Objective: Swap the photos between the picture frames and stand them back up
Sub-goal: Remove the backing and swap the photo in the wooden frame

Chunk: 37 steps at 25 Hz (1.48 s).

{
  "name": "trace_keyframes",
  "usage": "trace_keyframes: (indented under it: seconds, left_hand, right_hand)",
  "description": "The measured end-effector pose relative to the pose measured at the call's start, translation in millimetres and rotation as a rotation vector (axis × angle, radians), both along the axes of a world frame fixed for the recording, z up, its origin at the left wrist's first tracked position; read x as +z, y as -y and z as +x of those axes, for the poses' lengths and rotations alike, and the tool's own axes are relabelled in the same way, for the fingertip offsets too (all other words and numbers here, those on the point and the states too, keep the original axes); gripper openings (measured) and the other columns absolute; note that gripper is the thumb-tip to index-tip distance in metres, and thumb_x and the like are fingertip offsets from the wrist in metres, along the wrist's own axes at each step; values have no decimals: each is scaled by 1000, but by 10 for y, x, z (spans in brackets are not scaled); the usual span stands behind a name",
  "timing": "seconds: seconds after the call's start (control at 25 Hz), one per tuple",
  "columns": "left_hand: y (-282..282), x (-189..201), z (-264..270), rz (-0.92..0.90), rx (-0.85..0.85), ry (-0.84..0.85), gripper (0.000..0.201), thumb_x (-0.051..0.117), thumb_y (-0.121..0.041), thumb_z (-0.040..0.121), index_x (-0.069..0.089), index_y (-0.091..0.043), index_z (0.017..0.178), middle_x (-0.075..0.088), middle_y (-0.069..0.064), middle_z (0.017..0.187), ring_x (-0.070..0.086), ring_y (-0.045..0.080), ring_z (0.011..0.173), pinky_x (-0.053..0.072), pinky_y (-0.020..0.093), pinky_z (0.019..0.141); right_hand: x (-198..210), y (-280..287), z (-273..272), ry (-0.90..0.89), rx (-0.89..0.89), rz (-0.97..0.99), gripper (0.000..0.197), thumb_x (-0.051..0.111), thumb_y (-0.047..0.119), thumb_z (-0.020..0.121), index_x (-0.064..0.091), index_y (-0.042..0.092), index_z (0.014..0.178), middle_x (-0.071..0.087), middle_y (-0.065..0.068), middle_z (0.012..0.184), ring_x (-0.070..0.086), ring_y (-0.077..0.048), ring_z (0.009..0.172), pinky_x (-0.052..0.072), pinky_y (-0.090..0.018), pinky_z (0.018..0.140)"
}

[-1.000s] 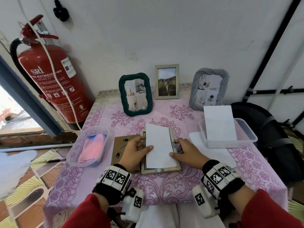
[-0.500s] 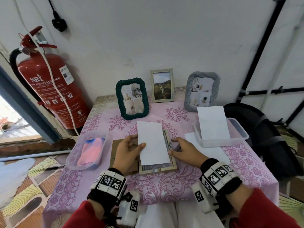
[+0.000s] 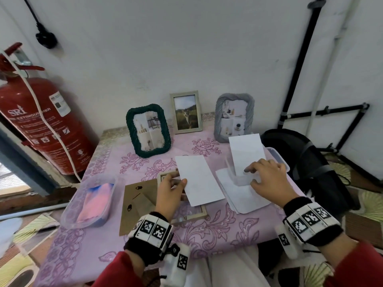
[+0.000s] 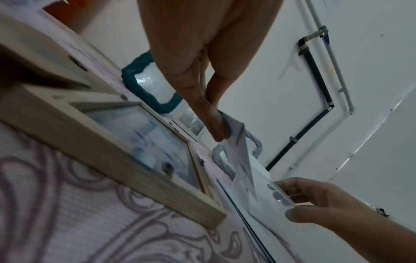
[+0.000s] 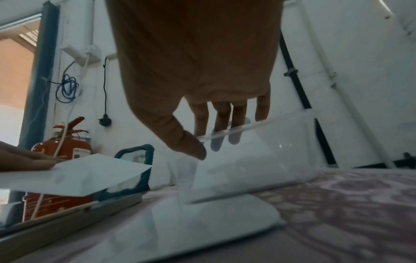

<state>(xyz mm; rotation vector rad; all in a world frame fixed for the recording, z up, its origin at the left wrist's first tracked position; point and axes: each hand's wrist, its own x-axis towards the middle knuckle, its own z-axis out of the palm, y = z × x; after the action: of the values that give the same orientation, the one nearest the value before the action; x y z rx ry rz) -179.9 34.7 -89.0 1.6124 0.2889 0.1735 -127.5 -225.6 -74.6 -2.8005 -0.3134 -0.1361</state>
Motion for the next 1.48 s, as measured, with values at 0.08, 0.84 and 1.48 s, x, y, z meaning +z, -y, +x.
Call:
trace_keyframes:
  seconds: [0.08,0.84,1.48]
  left_hand:
    - [125,-41,64,21,-17,-11,24,52,-5,92,50,-7,117,59,13,91,62,23,79,56,31,58]
    - [965,-262,315,185,-153,-136,44,63,-4,85,47,0,126,54,15,86,56,25,79,53,33,68]
    - [1173,255,537,368,-155,196,34,53,1,88,54,-3,122,58,11,121,55,10,100,43,0,74]
  right_hand:
    - [-46,103,18,26,8,144,20,60,10,81,66,21,95,65,3,99,54,-22,99,30,-37,88]
    - [-157,274,33,64,59,340,20,62,2,80,68,20,82,65,11,86,57,-13,92,24,-29,85]
    - [130,278,230,-24,-15,621,32,50,-2,84,65,11,108,57,-7,113,55,-20,99,46,-30,91]
